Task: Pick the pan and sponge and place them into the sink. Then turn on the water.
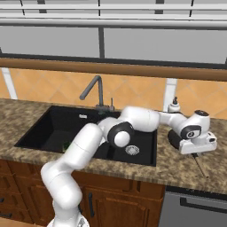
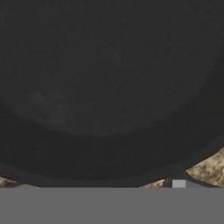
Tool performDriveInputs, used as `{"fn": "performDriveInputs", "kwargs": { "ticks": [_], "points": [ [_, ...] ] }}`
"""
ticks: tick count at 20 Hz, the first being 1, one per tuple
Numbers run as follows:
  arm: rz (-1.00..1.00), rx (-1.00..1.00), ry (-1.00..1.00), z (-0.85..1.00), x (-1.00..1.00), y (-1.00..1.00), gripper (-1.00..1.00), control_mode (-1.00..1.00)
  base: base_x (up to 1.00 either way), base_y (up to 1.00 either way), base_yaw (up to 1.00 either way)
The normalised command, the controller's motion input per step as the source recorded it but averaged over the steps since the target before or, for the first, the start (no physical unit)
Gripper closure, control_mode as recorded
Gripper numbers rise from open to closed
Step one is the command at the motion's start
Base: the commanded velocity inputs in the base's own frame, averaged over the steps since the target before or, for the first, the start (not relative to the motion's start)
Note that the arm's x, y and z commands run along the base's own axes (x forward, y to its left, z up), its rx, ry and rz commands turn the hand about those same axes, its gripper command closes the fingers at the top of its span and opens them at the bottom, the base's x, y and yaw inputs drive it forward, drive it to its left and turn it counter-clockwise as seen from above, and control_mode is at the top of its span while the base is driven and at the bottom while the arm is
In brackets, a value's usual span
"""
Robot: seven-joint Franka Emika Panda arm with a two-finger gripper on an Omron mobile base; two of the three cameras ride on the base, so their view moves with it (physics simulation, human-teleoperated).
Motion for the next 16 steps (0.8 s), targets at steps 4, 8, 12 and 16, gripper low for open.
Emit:
{"fn": "performDriveInputs", "kwargs": {
  "ticks": [4,8,12,16],
  "points": [
    [0.0,0.0,0.02,0.0,0.0,0.0,1.0,-1.0,0.0,0.0,0.0],
    [0.0,0.0,0.0,0.0,0.0,0.0,1.0,-1.0,0.0,0.0,0.0],
    [0.03,0.0,0.0,0.0,-0.27,0.13,1.0,-1.0,0.0,0.0,0.0],
    [0.04,0.0,-0.14,0.03,-0.98,0.53,1.0,-1.0,0.0,0.0,0.0]
  ]
}}
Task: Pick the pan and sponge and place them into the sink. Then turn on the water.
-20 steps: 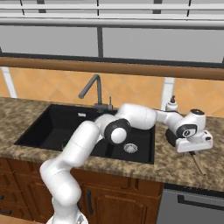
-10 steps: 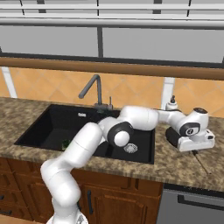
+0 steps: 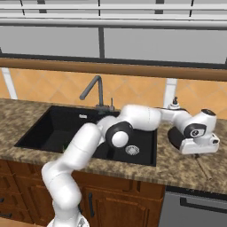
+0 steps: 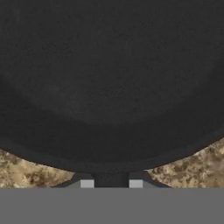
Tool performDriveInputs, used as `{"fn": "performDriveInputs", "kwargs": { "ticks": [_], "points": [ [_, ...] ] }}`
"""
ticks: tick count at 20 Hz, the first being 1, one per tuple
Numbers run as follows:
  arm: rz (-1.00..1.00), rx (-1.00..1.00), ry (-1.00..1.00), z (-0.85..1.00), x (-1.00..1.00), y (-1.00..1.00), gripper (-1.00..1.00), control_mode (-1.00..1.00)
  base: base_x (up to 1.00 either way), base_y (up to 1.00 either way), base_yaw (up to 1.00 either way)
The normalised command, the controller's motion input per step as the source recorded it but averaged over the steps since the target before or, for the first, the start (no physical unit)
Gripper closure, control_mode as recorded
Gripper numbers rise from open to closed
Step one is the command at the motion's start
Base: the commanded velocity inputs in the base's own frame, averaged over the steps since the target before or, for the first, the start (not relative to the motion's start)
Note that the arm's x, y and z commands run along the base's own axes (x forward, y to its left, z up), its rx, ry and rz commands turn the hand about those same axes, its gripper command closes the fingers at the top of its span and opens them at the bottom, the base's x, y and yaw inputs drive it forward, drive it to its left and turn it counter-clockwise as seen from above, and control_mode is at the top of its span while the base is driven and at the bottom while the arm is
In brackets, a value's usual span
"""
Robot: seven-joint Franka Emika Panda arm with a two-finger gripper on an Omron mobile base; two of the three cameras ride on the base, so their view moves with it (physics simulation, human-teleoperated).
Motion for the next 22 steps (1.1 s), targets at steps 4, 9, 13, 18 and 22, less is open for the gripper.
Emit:
{"fn": "performDriveInputs", "kwargs": {
  "ticks": [4,9,13,18,22],
  "points": [
    [0.07,0.0,-0.2,0.42,-0.86,0.68,1.0,-1.0,0.0,0.0,0.0],
    [0.07,-0.04,-0.05,0.82,-0.62,0.98,1.0,-1.0,0.0,0.0,0.0],
    [0.11,-0.07,-0.04,0.88,-0.54,1.0,1.0,-1.0,0.0,0.0,0.0],
    [0.16,-0.01,-0.1,0.92,-0.48,1.0,1.0,-1.0,0.0,0.0,0.0],
    [0.2,0.0,-0.1,0.97,-0.45,1.0,1.0,-1.0,0.0,0.0,0.0]
  ]
}}
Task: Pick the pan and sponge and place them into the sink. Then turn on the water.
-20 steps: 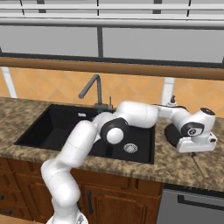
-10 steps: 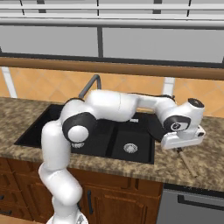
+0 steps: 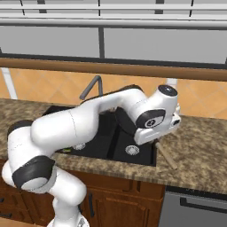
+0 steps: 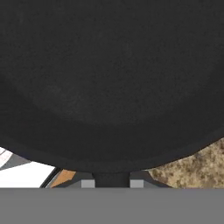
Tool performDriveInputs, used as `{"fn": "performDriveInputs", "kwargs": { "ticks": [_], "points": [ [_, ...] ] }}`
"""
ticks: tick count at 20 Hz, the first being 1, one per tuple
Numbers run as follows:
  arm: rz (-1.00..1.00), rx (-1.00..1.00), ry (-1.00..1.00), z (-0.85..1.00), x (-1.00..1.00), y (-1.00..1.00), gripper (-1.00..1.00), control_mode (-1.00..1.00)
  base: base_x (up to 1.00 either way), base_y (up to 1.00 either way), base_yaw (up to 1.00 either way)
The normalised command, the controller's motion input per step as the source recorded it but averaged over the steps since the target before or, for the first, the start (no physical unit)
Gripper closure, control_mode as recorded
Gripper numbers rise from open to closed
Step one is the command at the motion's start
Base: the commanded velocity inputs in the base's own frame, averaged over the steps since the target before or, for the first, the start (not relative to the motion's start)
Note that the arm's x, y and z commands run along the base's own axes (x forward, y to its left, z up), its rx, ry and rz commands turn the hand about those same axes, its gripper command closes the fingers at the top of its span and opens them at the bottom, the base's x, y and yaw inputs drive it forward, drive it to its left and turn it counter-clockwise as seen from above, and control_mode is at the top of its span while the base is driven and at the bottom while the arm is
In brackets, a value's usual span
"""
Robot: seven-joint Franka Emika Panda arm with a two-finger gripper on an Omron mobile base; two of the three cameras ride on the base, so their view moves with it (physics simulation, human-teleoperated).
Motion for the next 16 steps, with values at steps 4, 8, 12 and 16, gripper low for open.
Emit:
{"fn": "performDriveInputs", "kwargs": {
  "ticks": [4,8,12,16],
  "points": [
    [0.23,0.0,-0.03,0.89,-0.31,1.0,1.0,-1.0,0.0,0.0,0.0],
    [0.24,-0.01,0.0,0.71,-0.15,1.0,1.0,-1.0,0.0,0.0,0.0],
    [0.22,-0.03,0.0,0.67,-0.04,1.0,1.0,-1.0,0.0,0.0,0.0],
    [0.17,-0.06,0.0,0.62,-0.2,1.0,1.0,-1.0,0.0,0.0,0.0]
  ]
}}
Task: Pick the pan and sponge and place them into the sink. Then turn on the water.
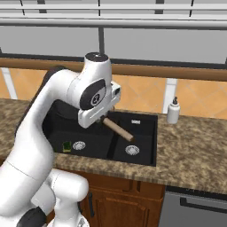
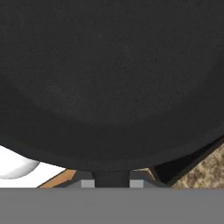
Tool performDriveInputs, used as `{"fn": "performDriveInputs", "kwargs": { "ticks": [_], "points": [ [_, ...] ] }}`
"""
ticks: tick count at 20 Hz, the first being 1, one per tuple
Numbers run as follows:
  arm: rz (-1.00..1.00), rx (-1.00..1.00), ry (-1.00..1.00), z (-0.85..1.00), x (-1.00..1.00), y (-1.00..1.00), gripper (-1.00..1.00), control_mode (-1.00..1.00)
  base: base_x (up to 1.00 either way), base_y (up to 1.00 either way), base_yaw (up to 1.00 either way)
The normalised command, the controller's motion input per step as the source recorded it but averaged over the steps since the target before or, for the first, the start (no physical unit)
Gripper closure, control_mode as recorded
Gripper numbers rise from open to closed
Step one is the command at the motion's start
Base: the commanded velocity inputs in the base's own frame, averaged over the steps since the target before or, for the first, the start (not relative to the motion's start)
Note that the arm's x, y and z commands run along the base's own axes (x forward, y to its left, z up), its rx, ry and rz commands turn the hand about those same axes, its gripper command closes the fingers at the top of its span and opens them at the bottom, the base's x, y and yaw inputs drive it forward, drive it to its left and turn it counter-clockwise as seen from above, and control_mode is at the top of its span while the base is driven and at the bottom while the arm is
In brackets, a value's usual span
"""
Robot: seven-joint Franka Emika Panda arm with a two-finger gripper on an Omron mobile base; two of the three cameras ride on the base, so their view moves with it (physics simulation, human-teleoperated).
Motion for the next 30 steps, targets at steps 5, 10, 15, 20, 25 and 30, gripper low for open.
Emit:
{"fn": "performDriveInputs", "kwargs": {
  "ticks": [5,10,15,20,25,30],
  "points": [
    [0.08,-0.15,0.0,0.36,-0.2,1.0,1.0,-1.0,0.0,0.0,0.0],
    [0.0,-0.3,0.02,0.01,-0.07,1.0,1.0,-1.0,0.0,0.0,0.0],
    [0.0,-0.2,0.06,0.0,0.0,1.0,1.0,-1.0,0.0,0.0,0.0],
    [-0.02,-0.09,0.11,0.0,0.04,1.0,1.0,-1.0,0.0,0.0,0.0],
    [-0.16,-0.01,0.13,-0.14,0.41,0.95,1.0,-1.0,0.0,0.0,0.0],
    [-0.07,0.08,0.02,-0.51,0.62,0.59,1.0,-1.0,0.0,0.0,0.0]
  ]
}}
